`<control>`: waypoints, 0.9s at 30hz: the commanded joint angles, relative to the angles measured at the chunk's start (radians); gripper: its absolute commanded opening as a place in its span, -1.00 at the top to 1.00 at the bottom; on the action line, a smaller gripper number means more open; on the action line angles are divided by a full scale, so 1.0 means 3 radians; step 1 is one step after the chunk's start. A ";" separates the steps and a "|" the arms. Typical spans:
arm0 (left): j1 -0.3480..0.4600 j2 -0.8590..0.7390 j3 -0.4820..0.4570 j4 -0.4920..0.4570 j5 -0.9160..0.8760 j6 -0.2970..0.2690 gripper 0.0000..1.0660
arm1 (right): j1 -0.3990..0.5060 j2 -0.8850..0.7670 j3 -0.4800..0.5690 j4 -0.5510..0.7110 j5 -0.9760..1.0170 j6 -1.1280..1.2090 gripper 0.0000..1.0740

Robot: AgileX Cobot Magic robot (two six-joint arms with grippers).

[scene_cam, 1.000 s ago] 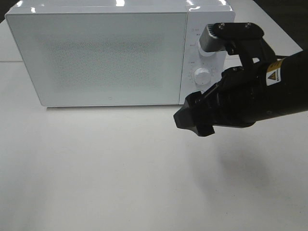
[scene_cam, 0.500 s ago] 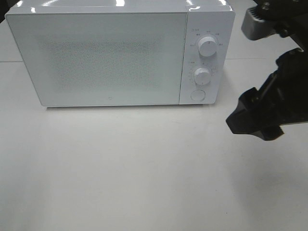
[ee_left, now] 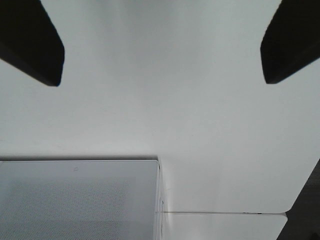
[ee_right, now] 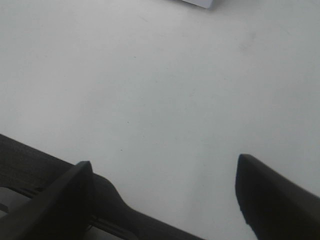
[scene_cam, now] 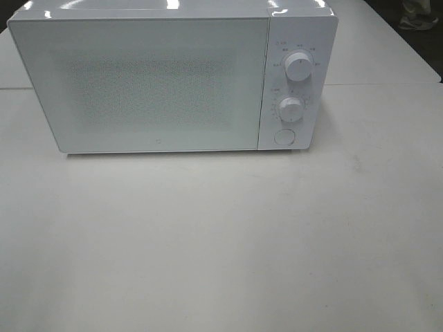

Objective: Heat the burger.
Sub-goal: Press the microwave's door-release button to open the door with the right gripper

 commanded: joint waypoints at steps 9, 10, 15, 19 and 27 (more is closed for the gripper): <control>0.0010 -0.0060 0.0007 0.0003 -0.0003 -0.0013 -0.89 | -0.0903 -0.1113 0.0033 0.0153 0.0317 -0.0263 -0.42; 0.0010 -0.0060 0.0007 0.0003 -0.0003 -0.0013 -0.89 | -0.0903 -0.1113 0.0033 0.0153 0.0317 -0.0263 -0.42; 0.0010 -0.0060 0.0007 0.0003 -0.0003 -0.0013 -0.89 | -0.1180 -0.1700 0.0347 0.0150 0.0277 -0.0297 -0.42; 0.0010 -0.0060 0.0007 0.0003 -0.0003 -0.0013 -0.89 | -0.1260 -0.1950 0.0513 0.0147 0.0240 -0.0297 -0.42; 0.0010 -0.0060 0.0007 0.0003 -0.0003 -0.0013 -0.89 | -0.1290 -0.2427 0.0863 0.0143 0.0080 -0.0297 -0.42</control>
